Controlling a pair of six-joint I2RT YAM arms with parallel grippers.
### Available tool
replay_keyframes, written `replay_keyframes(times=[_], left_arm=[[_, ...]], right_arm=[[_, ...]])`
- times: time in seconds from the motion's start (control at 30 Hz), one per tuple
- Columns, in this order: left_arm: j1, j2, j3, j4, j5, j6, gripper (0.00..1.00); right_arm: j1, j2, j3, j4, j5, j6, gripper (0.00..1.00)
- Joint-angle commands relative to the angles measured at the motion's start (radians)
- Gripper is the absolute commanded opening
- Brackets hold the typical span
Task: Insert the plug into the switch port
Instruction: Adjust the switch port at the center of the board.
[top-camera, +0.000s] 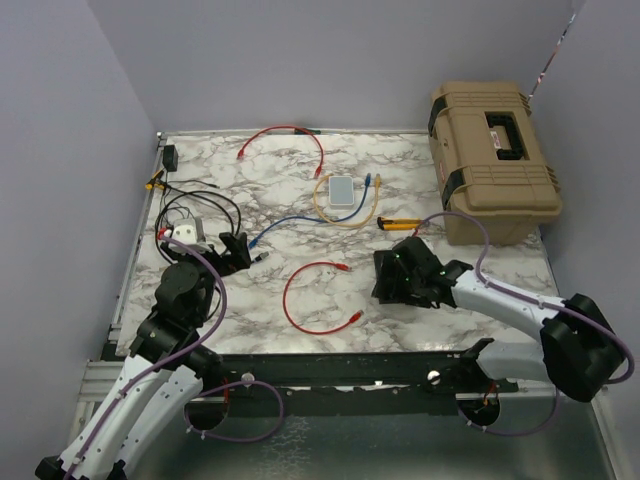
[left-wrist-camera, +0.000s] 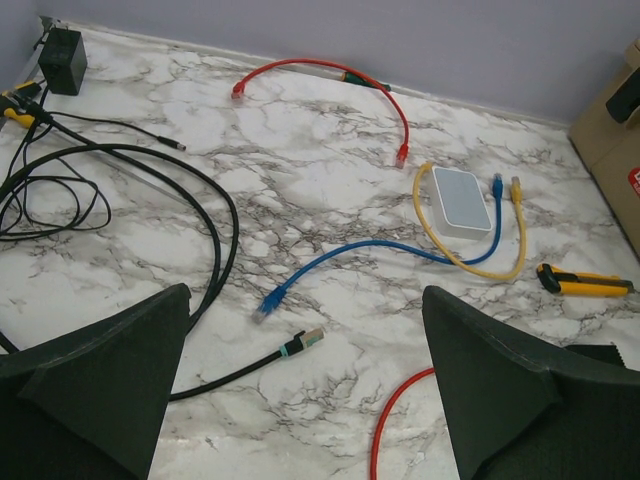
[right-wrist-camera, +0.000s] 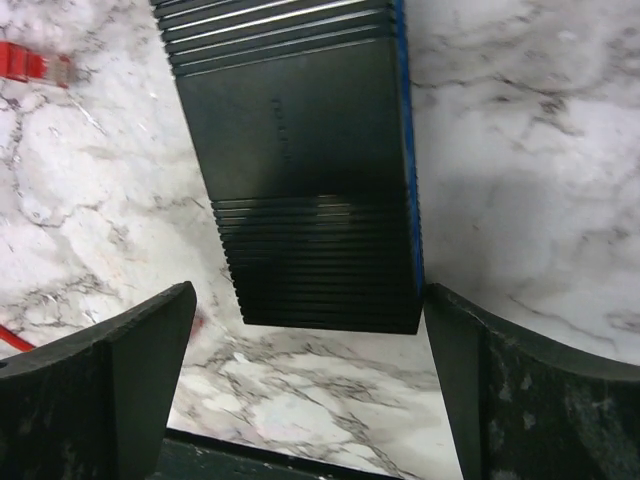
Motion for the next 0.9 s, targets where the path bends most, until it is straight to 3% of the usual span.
replay_keyframes(times=[0.0, 0.2, 0.3, 0.57, 0.73, 0.87], left_arm=[[0.005, -0.016, 0.026, -0.002, 0.018, 0.01, 0.99], [0.004, -0.025, 0.024, -0.001, 0.016, 0.01, 0.99], [0.004, -0.03, 0.025, -0.001, 0.016, 0.009, 0.99], [0.003, -0.05, 0.021, 0.008, 0.027, 0.011, 0.99], [-0.003, -0.062, 0.02, 0.011, 0.029, 0.012, 0.99], [-0.007, -0.073, 0.018, 0.008, 0.028, 0.013, 0.99]], right_arm=[[0.041, 0.13, 0.112, 0.121, -0.044, 0.013, 1.0], [0.069, 0.272, 0.275, 0.19, -0.127, -0.05, 1.0], [0.069, 0.301, 0.37, 0.133, -0.124, -0.12, 1.0], [0.066, 0.323, 0.555, -0.093, 0.164, -0.328, 1.0], [0.036, 0.478, 0.708, -0.19, 0.401, -0.413, 1.0], [0.003, 0.609, 0.806, -0.201, 0.478, -0.439, 1.0]])
